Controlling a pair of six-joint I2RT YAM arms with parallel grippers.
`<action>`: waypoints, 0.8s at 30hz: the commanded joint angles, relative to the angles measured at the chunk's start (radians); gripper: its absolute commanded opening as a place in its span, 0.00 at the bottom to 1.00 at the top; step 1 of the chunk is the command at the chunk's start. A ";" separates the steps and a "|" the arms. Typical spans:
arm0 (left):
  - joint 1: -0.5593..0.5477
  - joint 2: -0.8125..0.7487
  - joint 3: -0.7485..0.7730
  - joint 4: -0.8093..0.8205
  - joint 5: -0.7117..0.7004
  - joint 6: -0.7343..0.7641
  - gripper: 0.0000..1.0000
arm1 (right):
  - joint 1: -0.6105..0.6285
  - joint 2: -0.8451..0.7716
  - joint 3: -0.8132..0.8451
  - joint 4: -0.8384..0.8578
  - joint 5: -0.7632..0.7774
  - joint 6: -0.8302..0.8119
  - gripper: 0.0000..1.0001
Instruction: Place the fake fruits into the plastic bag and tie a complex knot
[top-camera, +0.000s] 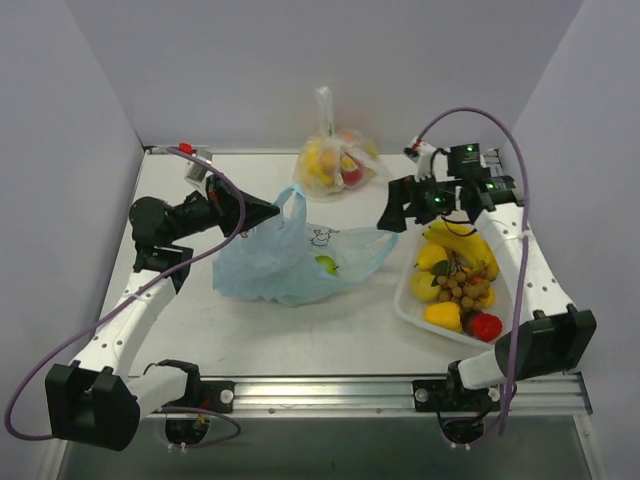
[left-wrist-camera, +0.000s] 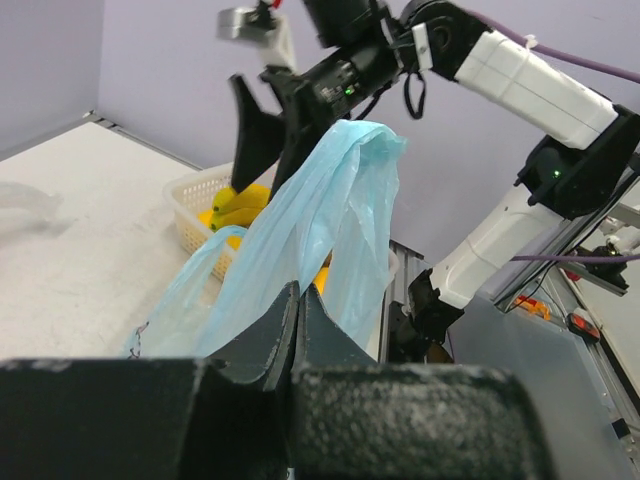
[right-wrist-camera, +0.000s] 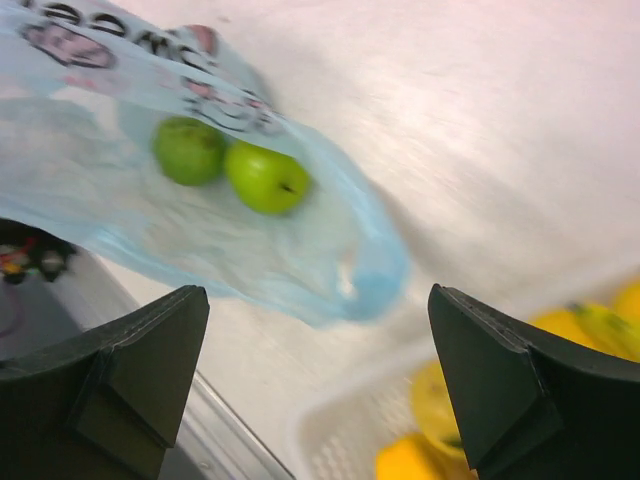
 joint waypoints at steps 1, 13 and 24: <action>0.006 0.005 0.003 0.054 -0.015 -0.019 0.00 | -0.118 -0.078 0.031 -0.292 0.110 -0.342 0.97; 0.004 0.014 -0.002 0.057 -0.014 -0.028 0.00 | -0.315 0.036 0.033 -0.334 0.387 -0.919 0.94; 0.006 0.001 -0.014 0.057 -0.006 -0.025 0.00 | -0.254 0.257 0.105 -0.279 0.431 -1.005 0.94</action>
